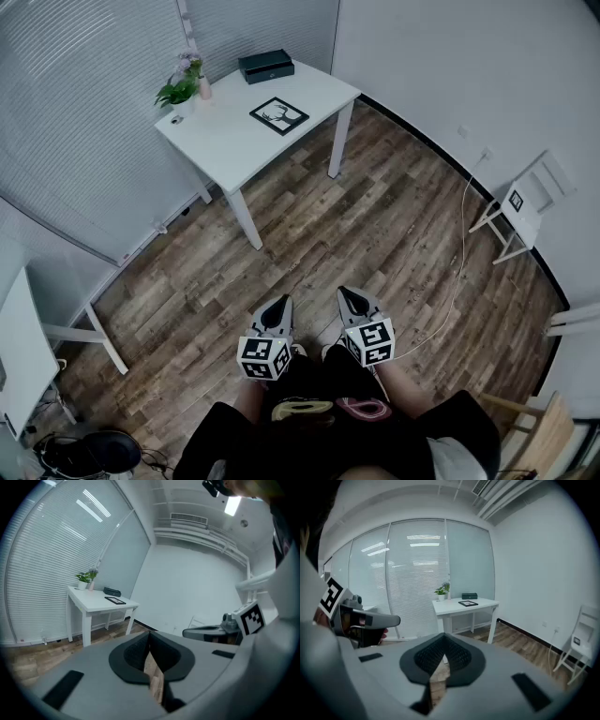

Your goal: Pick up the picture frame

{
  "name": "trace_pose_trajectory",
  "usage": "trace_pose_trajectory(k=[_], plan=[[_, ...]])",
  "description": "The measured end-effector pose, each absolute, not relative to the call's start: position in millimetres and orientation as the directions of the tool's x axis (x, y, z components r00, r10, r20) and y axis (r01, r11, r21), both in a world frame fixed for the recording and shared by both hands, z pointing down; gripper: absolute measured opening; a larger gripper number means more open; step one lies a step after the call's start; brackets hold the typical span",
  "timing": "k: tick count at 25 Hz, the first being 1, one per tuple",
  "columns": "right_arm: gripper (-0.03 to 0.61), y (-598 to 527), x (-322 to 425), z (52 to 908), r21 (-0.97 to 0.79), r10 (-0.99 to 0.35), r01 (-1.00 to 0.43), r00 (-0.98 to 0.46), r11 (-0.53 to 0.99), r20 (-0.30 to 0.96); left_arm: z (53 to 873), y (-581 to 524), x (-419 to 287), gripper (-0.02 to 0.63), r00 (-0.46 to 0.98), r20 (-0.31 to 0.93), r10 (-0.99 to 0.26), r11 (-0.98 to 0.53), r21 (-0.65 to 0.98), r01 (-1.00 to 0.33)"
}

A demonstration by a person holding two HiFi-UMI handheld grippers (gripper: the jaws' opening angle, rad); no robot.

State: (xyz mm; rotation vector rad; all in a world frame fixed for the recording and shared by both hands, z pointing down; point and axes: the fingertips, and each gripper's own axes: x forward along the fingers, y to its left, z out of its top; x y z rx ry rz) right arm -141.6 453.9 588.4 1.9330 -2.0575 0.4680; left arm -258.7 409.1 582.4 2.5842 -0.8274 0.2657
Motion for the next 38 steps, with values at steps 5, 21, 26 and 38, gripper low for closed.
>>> trace_pose_trajectory(k=[5, 21, 26, 38], plan=[[0.009, 447, -146, 591, -0.046, -0.920, -0.998, -0.062, 0.047, 0.387, 591, 403, -262, 0.017, 0.800, 0.301, -0.519, -0.738, 0.315, -0.597], [0.011, 357, -62, 585, -0.083, -0.942, -0.995, -0.080, 0.056, 0.325, 580, 328, -199, 0.017, 0.786, 0.275, -0.554, -0.697, 0.363, -0.618], [0.011, 312, -34, 584, -0.084, -0.936, -0.990, -0.134, 0.113, 0.327, 579, 293, -164, 0.017, 0.767, 0.278, -0.579, -0.675, 0.366, -0.641], [0.011, 237, 52, 584, -0.066, -0.914, -0.974, -0.225, 0.216, 0.336, 574, 236, -75, 0.017, 0.719, 0.249, -0.649, -0.620, 0.374, -0.690]])
